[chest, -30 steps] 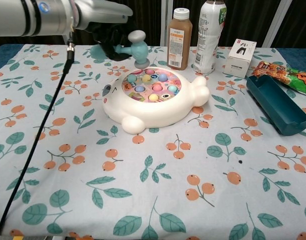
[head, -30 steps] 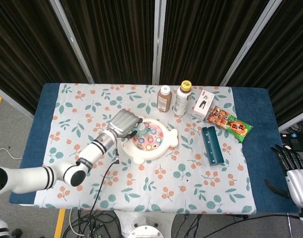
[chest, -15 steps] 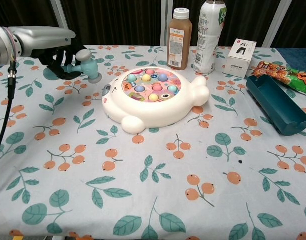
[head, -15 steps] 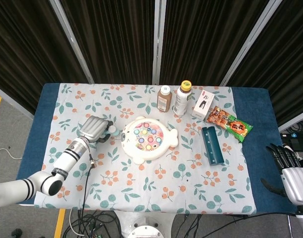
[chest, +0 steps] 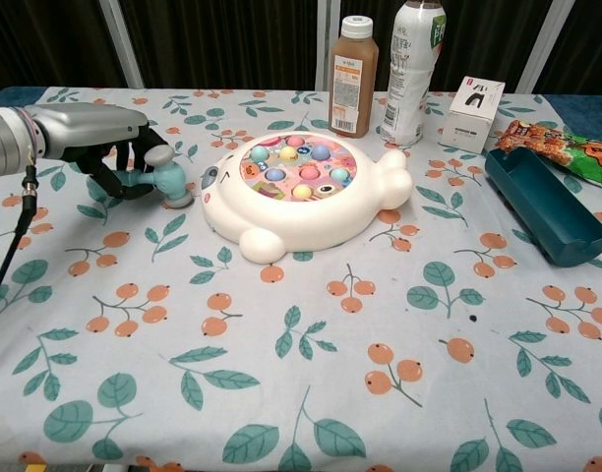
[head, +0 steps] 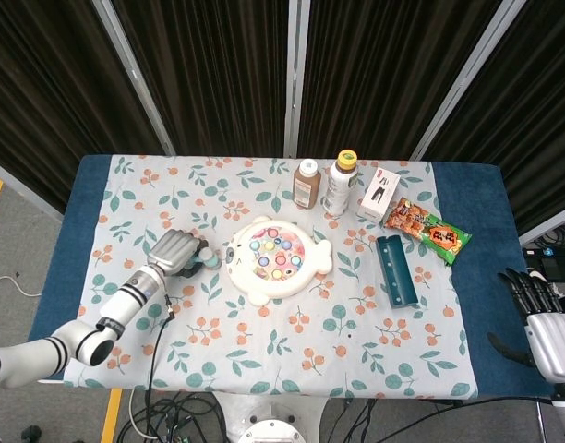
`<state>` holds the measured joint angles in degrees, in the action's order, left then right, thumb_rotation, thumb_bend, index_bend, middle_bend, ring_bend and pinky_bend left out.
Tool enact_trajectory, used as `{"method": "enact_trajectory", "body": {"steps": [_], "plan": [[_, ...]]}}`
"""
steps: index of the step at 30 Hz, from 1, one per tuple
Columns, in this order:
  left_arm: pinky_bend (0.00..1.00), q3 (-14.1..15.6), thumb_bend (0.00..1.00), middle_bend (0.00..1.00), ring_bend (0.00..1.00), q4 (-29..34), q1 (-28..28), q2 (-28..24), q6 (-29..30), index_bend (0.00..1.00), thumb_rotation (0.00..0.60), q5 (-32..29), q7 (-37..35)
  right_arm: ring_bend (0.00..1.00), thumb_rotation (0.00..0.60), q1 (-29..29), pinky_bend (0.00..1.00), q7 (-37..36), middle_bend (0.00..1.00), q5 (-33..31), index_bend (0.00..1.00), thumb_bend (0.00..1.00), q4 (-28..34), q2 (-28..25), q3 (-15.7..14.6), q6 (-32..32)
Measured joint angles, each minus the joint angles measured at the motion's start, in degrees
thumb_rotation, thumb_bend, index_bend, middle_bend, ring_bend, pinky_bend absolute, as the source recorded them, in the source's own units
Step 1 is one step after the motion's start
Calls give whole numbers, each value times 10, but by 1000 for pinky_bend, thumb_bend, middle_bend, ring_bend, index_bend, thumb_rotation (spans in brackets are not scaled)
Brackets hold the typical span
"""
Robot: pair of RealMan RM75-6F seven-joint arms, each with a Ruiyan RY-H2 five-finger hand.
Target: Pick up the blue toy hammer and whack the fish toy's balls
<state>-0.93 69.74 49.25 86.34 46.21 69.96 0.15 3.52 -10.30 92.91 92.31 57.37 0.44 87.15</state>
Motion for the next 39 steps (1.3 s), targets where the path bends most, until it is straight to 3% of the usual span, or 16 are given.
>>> {"method": "enact_trajectory", "body": {"steps": [11, 17, 20, 33, 37, 39], "plan": [[417, -5, 398, 435, 348, -8, -14, 3, -6, 391, 578, 23, -8, 0, 600, 0, 0, 7, 64, 0, 0, 136, 6, -1, 0, 0], [400, -9, 319, 396, 312, -1, -17, -1, -13, 327, 533, 23, 0, 0, 600, 0, 0, 9, 64, 1, 0, 136, 9, -1, 0, 0], [400, -13, 311, 381, 304, 2, -20, -2, -13, 315, 501, 23, 5, 0, 600, 0, 0, 9, 64, 0, 0, 136, 9, -1, 0, 0], [396, -26, 311, 315, 261, 26, -25, -16, -15, 251, 471, 20, 21, 0, 600, 0, 0, 8, 65, 1, 0, 136, 8, -2, 0, 1], [347, -29, 310, 231, 183, 37, -27, -23, -13, 166, 474, 20, 22, 0, 600, -1, 0, 7, 65, 1, 0, 136, 8, -2, 0, 3], [273, -31, 310, 188, 132, 47, -30, -31, -7, 138, 472, 21, 21, 0, 600, -1, 0, 6, 65, 2, 0, 136, 8, -3, 0, 3]]}}
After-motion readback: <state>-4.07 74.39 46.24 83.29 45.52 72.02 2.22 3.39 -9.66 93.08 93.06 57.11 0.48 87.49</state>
